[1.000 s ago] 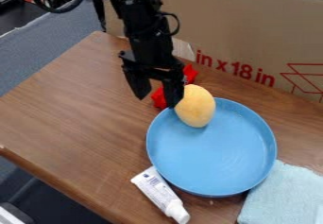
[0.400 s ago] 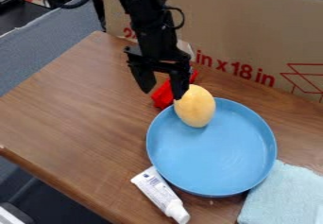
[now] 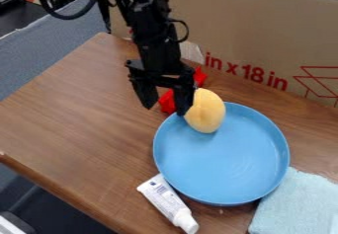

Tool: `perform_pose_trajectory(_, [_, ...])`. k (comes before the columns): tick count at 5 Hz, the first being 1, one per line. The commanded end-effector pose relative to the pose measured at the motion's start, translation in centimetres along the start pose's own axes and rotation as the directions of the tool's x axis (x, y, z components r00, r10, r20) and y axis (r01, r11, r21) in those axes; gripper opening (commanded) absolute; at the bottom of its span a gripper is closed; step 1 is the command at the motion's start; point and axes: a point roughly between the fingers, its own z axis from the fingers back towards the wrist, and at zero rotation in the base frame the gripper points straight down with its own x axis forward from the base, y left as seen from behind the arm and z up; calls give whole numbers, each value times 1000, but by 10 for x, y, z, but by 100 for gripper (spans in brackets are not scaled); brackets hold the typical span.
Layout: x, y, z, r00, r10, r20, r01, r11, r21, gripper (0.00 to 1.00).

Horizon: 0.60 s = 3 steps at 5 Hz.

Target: Move the red object to the left side of the table

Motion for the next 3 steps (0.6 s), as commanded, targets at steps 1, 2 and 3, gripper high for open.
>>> perform_pose_trajectory(1, [1,-7,12,999,-3,39,2,1000,17,100])
perform_pose_trajectory(2, [13,-2,10,1000,5,23,-5,1000,19,0])
perform_pose_trajectory(3, [14,2,5,1000,21,16,-22,999,28,0])
